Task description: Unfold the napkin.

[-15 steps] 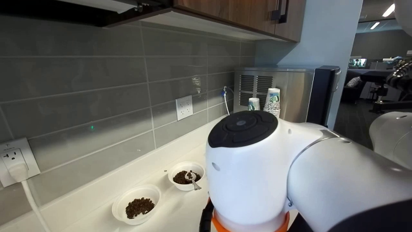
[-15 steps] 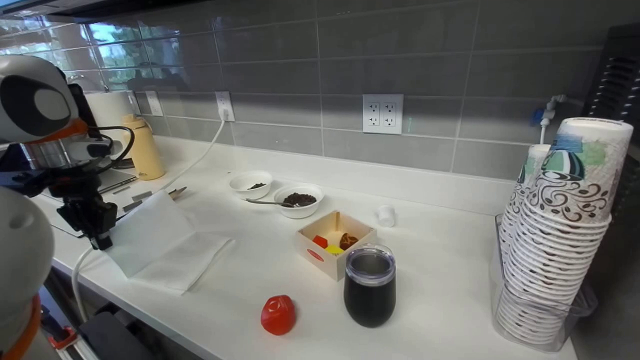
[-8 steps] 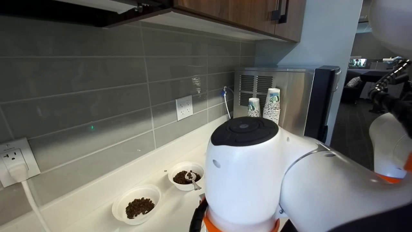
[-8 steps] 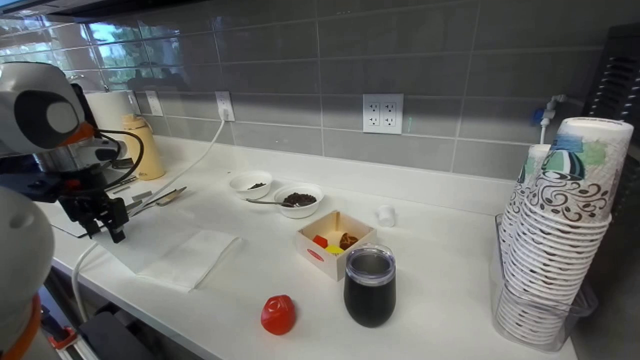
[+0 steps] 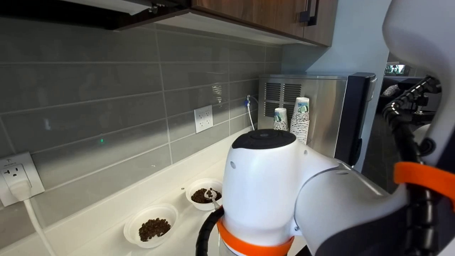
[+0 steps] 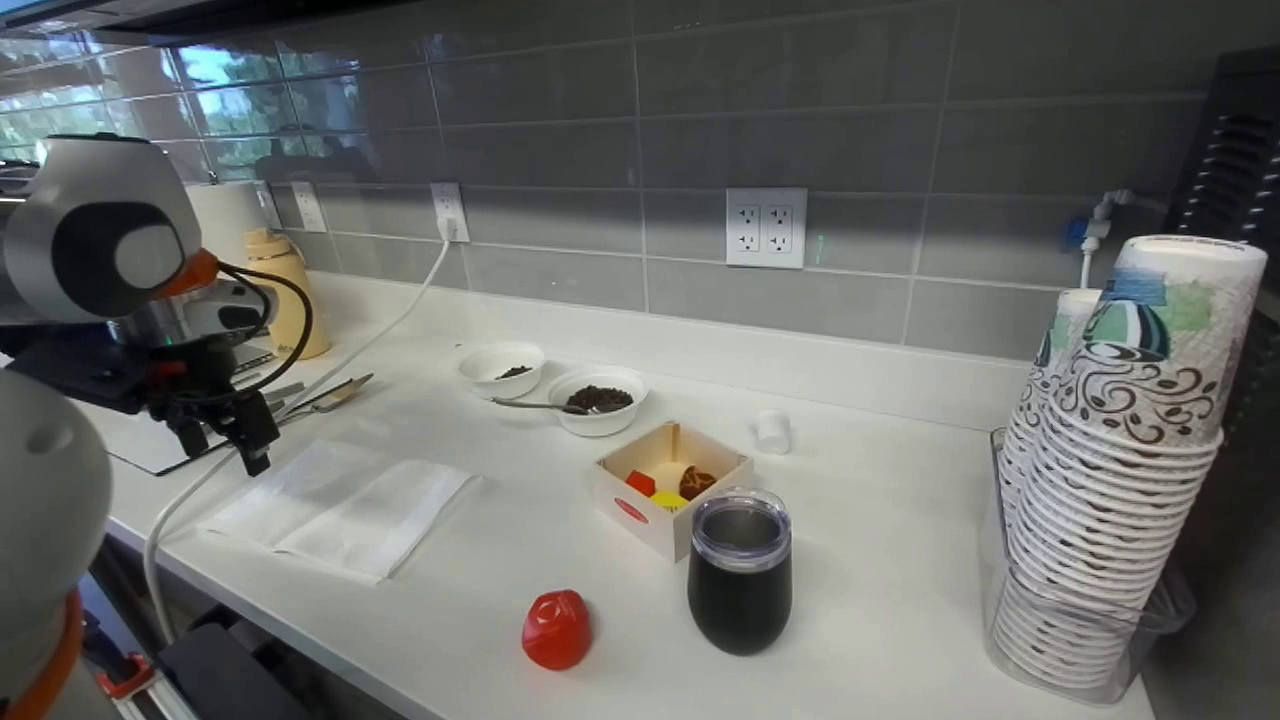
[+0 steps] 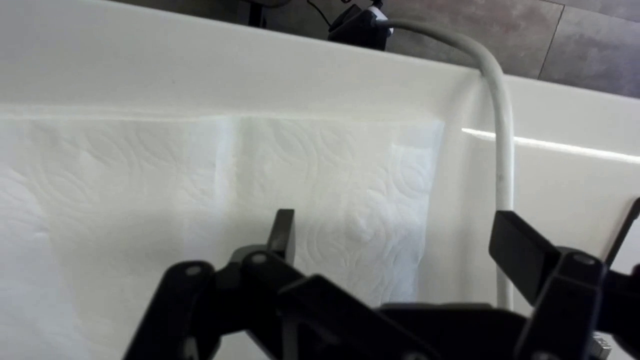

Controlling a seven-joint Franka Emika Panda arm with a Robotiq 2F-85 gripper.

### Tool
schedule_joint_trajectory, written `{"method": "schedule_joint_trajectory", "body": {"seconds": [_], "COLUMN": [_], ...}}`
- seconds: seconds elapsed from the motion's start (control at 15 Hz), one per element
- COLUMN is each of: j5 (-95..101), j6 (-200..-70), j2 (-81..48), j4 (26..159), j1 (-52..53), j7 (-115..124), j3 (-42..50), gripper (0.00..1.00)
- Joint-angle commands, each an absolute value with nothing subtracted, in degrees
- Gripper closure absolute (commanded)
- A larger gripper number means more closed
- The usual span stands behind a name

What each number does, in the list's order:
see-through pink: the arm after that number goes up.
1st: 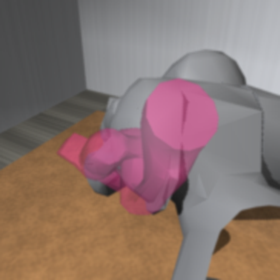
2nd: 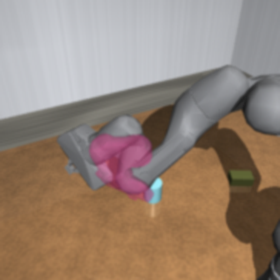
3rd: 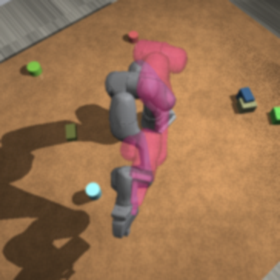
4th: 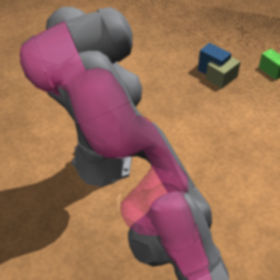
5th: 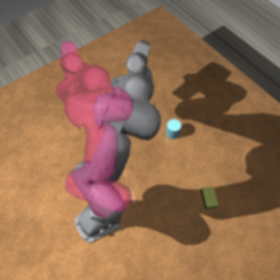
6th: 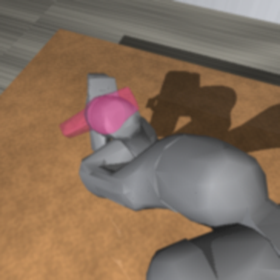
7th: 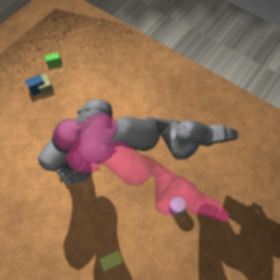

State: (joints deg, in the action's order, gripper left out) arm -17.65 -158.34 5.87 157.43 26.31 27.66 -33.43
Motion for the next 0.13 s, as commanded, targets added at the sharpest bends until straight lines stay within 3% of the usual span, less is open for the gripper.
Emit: {"method": "schedule_joint_trajectory", "body": {"seconds": [0.0, 0.07], "j5": [-19.36, -19.15], "j6": [-158.76, -158.67], "j2": [7.41, 7.45], "j4": [157.29, 157.23], "j1": [26.98, 26.96], "j7": [26.67, 26.94], "j3": [-31.44, -31.06], "gripper": [0.0, 0.0]}}
